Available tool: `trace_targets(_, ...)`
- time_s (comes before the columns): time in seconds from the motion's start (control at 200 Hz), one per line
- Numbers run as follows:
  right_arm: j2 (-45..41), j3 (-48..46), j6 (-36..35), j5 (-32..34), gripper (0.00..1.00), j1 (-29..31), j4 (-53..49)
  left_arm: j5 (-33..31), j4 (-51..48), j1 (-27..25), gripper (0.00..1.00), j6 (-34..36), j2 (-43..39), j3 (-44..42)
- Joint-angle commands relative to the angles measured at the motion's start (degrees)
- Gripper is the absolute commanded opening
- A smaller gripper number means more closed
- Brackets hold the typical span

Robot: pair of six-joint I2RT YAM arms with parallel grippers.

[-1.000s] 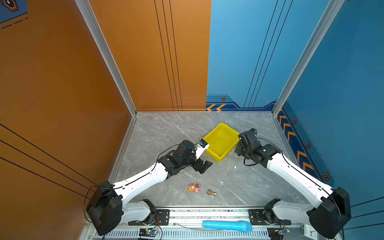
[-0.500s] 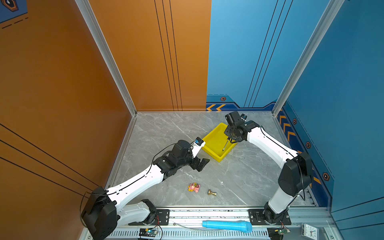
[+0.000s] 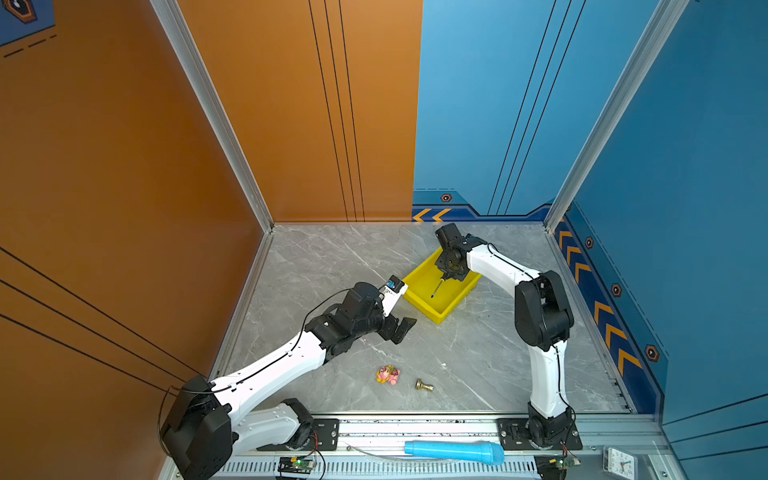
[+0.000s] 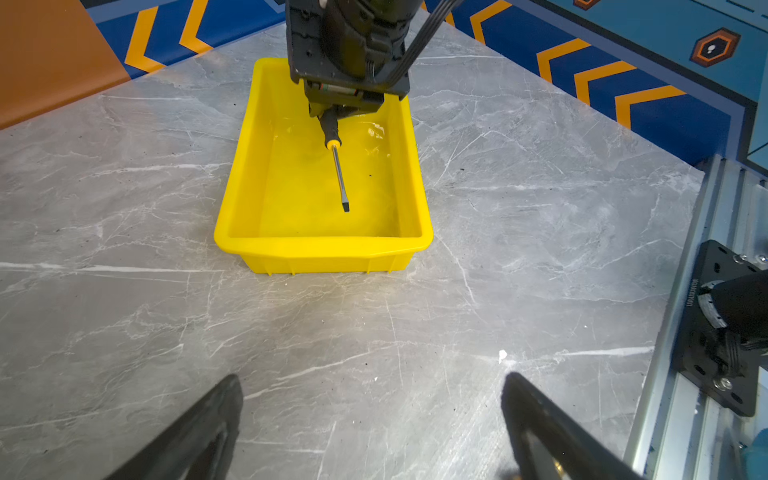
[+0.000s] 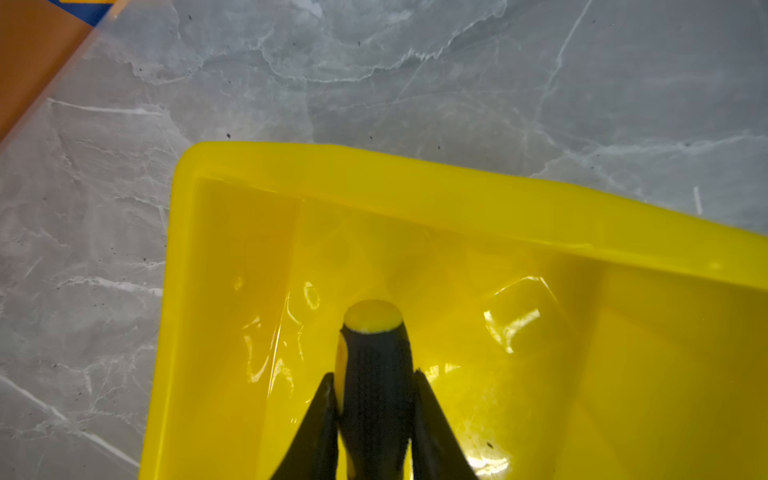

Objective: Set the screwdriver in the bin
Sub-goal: 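Carry the screwdriver with the right gripper over the yellow bin, then lower the screwdriver into the bin and open the right gripper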

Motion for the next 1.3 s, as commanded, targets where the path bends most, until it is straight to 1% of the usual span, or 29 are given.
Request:
trace_targets(0.0, 1.8, 1.4, 1.3, -0.9, 0.0, -0.4, 0.7, -1.3, -1.0, 0.8, 0.98, -0.2, -1.2, -1.1)
trace_targets(0.34, 5.4, 1.1, 1.3, -1.1, 0.03, -0.2, 1.9, -1.4, -0.7, 1.4, 0.98, 0.0, -0.2, -1.0)
trace_targets(0.531, 6.5, 1.1, 0.8, -1.2, 0.09, -0.4, 1.9, -1.6, -0.6, 1.8, 0.98, 0.0, -0.1, -1.2)
trace_targets(0.761, 5.7, -0.2, 0.4, 0.0, 0.21, 0.1, 1.9, -1.9, 0.0, 2.6, 0.98, -0.1, -0.5, -2.0)
trace_targets(0.941, 4.5, -0.9, -0.4, 1.4, 0.28, 0.2, 1.8, -1.4, 0.3, 3.6, 0.98, 0.1, -0.7, -1.9)
trace_targets(1.031, 3.5, -1.1, -0.7, 2.4, 0.34, 0.4, 1.8, -1.4, 0.5, 4.0, 0.98, 0.3, -1.0, -1.9)
trace_targets(1.182, 2.2, -0.3, -2.4, 3.9, 0.48, 0.9, 1.8, -1.5, 0.4, 4.7, 0.98, 0.1, -1.8, -2.0)
trace_targets(1.292, 1.0, 0.2, -3.7, 4.6, 0.54, 1.2, 1.8, -1.4, 0.0, 5.0, 0.98, 0.1, -2.7, -2.2)
